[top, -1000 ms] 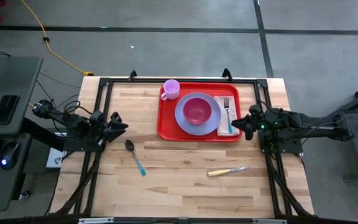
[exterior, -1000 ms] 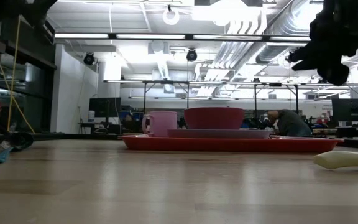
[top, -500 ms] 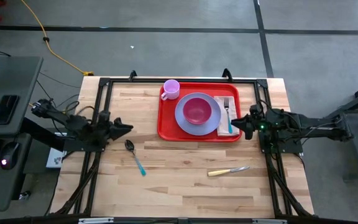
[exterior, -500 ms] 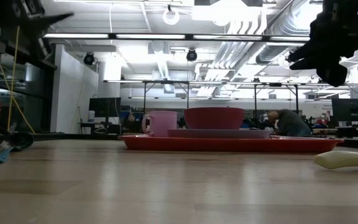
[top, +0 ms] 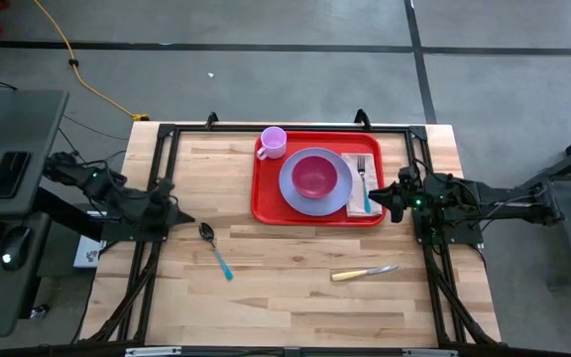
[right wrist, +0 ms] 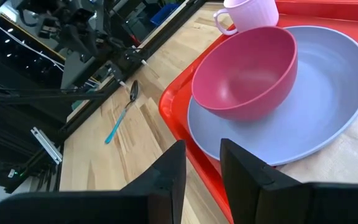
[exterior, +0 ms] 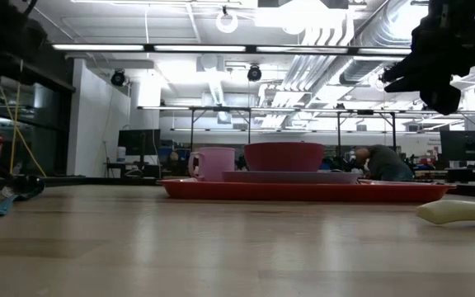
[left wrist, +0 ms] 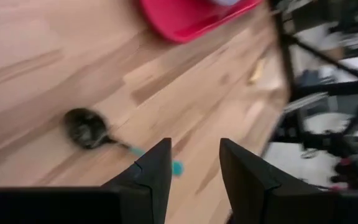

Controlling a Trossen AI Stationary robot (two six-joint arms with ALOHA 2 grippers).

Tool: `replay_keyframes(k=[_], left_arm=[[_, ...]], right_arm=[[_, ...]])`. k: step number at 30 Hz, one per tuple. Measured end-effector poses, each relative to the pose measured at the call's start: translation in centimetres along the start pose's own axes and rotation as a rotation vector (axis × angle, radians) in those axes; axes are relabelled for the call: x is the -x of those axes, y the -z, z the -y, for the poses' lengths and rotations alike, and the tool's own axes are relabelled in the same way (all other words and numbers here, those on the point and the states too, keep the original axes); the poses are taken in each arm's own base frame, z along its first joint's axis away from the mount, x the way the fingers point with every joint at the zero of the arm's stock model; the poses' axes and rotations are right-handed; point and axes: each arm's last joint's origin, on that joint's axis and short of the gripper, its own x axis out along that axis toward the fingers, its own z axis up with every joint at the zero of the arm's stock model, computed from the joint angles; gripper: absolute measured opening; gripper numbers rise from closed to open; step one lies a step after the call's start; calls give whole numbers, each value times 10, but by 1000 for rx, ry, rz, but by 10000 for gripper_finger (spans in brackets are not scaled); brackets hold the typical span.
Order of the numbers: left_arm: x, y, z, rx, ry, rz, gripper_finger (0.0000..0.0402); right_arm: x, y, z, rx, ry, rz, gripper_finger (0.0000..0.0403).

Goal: Set up tray
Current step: Put the blue spoon on the left of the blue fork on the white napkin on the red serving tray

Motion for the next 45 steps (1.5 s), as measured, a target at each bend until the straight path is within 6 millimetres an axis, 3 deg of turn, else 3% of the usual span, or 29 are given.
replay_keyframes(k=[6,27,37,45], left_arm=[[-10,3,3,-32,-109,-31,165],[-72,22,11,-119,-560,-53,165],[-87,-4,13,-115,-534,-42,165],[-85,-28,0,-132,-578,-165,165]], right_arm=[[0,0,0,0,0,0,78],[0,0,0,-3,0,-1,78],[0,0,0,-3,-3,-3,78],[0,0,0,-3,-4,-3,78]])
